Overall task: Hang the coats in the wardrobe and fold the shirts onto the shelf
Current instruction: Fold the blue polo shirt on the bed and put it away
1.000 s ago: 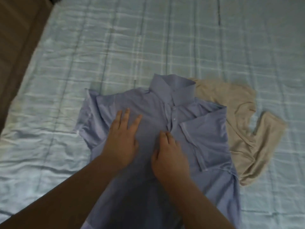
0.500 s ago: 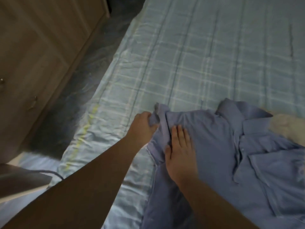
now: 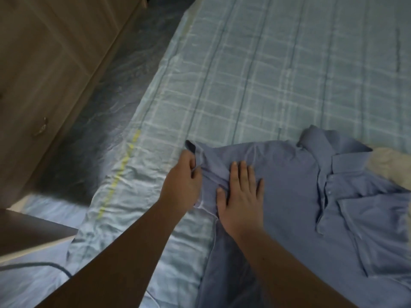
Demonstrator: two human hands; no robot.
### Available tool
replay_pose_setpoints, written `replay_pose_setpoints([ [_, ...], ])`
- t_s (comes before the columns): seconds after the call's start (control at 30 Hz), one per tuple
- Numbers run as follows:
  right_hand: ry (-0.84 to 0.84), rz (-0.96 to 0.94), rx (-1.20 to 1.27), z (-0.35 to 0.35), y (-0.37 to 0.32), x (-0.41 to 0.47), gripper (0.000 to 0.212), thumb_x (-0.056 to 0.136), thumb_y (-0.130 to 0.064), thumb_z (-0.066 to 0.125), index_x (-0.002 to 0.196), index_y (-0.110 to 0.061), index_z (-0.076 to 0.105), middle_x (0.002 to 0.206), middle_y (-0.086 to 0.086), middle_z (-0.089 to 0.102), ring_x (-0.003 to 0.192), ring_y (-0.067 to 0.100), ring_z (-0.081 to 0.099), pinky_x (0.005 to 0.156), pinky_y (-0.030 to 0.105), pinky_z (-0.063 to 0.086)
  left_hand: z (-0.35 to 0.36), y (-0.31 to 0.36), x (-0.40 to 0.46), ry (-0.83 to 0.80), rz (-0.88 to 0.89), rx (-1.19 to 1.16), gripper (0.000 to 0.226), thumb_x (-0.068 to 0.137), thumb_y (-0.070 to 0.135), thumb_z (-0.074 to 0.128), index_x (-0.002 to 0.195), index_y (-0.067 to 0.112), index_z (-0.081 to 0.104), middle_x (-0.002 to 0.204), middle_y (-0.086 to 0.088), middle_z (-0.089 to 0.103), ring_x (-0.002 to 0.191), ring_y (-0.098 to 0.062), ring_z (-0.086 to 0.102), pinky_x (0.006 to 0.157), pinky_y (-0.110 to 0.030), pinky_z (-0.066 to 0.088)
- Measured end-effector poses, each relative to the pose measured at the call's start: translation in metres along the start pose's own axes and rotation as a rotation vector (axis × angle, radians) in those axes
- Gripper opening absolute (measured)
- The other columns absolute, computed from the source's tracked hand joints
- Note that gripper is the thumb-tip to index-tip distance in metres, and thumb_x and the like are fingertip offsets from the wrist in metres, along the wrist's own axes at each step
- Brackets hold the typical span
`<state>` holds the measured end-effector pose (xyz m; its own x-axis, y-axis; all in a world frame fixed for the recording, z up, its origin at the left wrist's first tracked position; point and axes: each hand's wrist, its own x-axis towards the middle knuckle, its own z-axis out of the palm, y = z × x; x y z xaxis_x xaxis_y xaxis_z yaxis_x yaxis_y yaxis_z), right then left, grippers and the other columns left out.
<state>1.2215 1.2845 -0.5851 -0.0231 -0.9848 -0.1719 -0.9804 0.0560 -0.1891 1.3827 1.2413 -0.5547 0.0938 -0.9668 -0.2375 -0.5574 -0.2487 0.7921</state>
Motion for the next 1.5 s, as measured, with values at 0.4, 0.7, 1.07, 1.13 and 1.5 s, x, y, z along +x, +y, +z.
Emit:
replay_pose_setpoints([
  [0.4, -0.043, -0.080, 0.048, -0.017, 0.029, -0.018, 0.069, 0.097, -0.047, 0.019, 0.157, -0.014, 0.011, 0.166, 0.005, 0.009, 0.153, 0.025, 0.006, 0.120, 0.058, 0.009, 0.009, 0.047, -0.030, 0.119, 0.096, -0.041, 0.077, 0.093, 0.000, 0.046, 0.149, 0.048, 0.024, 0.083, -0.002, 0.062, 0.055, -0.009, 0.051, 0.057, -0.017, 0.044],
  [0.7, 0.056, 0.090, 0.094, -0.056, 0.154, -0.055, 0.065, 0.092, -0.037, 0.031, 0.153, -0.013, 0.031, 0.160, 0.010, 0.030, 0.148, 0.029, 0.026, 0.118, 0.054, 0.023, 0.149, 0.112, -0.066, -0.472, 0.257, 0.694, 0.055, 0.099, 0.037, 0.039, 0.152, 0.037, 0.024, 0.165, 0.001, 0.003, 0.133, -0.022, 0.047, 0.100, -0.036, 0.047],
  [1.07, 0.155, 0.215, 0.323, -0.088, 0.274, -0.015, 0.059, 0.092, -0.029, 0.045, 0.146, -0.006, 0.042, 0.150, 0.015, 0.045, 0.140, 0.030, 0.039, 0.118, 0.041, 0.028, 0.212, 0.149, -0.016, -0.149, 0.418, 0.390, 0.058, 0.080, 0.024, 0.034, 0.132, 0.010, 0.056, 0.121, -0.015, 0.062, 0.111, -0.032, 0.056, 0.100, -0.038, 0.040],
  [1.13, 0.287, 0.253, 0.399, -0.099, 0.288, 0.006, 0.047, 0.090, -0.020, 0.053, 0.134, -0.004, 0.055, 0.133, 0.012, 0.059, 0.123, 0.026, 0.056, 0.108, 0.029, 0.036, 0.226, 0.158, 0.012, -0.151, 0.443, 0.363, 0.055, 0.079, 0.018, 0.040, 0.130, 0.007, 0.057, 0.121, -0.017, 0.062, 0.112, -0.031, 0.053, 0.102, -0.034, 0.034],
  [1.5, 0.062, 0.385, 0.818, -0.122, 0.336, 0.099, 0.014, 0.085, -0.008, 0.067, 0.090, -0.018, 0.060, 0.082, -0.005, 0.061, 0.074, 0.009, 0.054, 0.066, 0.020, 0.034, 0.241, 0.196, 0.113, -0.376, -0.091, 0.006, 0.051, 0.083, 0.019, 0.074, 0.130, 0.016, 0.056, 0.118, -0.007, 0.067, 0.100, -0.027, 0.067, 0.074, -0.037, 0.056],
])
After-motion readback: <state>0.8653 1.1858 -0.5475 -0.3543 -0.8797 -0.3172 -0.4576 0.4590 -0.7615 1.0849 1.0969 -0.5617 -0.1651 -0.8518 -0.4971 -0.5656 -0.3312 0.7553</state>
